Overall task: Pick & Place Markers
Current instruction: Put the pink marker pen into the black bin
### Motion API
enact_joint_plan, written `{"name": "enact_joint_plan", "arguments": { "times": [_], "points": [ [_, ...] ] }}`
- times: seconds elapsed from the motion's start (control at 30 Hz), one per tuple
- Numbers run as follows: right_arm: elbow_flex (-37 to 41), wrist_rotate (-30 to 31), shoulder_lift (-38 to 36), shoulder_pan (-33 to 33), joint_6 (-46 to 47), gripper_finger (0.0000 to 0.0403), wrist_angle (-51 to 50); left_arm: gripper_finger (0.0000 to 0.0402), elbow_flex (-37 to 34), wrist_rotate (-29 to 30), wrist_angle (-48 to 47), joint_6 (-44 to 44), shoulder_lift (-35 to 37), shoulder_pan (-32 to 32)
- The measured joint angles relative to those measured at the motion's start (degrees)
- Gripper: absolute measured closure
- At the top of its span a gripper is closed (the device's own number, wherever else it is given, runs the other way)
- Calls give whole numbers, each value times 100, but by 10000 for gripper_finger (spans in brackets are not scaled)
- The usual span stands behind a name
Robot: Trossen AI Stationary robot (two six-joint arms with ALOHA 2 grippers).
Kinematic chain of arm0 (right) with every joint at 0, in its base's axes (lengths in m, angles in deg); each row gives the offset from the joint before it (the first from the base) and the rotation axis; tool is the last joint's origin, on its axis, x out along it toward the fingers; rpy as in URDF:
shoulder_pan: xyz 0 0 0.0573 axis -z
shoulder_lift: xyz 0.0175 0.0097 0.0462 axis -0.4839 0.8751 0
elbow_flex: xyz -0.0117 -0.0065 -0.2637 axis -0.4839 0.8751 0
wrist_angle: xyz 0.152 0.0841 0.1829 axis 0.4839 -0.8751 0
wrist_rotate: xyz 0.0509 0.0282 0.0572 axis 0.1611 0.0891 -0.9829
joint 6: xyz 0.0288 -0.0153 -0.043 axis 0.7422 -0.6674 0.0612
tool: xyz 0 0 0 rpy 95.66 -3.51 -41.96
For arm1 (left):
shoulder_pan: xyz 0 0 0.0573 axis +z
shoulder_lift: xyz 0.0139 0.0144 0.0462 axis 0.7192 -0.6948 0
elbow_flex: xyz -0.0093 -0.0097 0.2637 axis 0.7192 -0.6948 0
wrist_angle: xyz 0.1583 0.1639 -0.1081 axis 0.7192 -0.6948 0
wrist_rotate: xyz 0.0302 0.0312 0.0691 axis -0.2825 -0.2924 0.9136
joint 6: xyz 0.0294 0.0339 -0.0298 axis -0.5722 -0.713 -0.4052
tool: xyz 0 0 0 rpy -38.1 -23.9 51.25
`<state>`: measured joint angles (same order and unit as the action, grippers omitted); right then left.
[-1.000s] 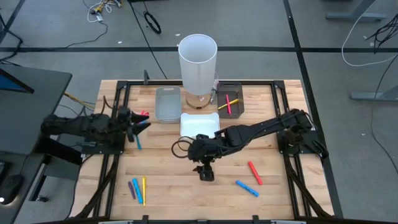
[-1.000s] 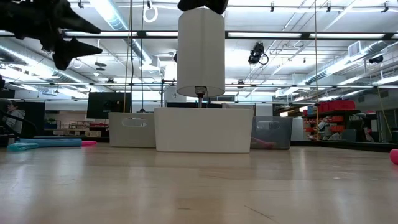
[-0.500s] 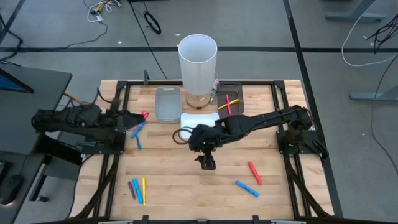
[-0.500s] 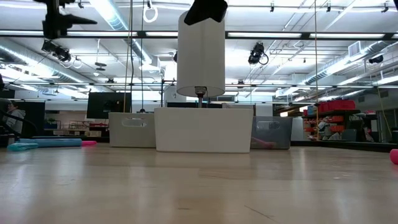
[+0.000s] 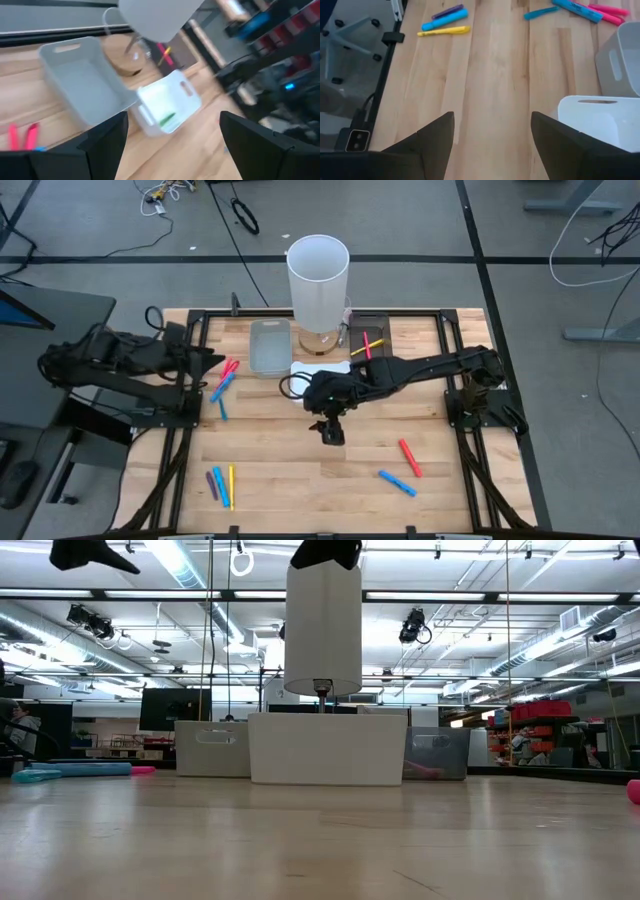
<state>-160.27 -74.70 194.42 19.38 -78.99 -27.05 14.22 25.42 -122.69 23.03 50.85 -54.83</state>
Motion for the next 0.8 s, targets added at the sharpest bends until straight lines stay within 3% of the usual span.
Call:
{"name": "enact_joint_plan", "arguments": {
  "times": [0.4, 0.8],
  "points": [
    [0, -2, 0, 0, 33, 140, 1, 81, 267, 25, -975, 36, -960, 85],
    [0, -403, 0, 0, 36, 140, -177, 81, 267, -383, -1771, -85, -2185, 1406]
  ]
}}
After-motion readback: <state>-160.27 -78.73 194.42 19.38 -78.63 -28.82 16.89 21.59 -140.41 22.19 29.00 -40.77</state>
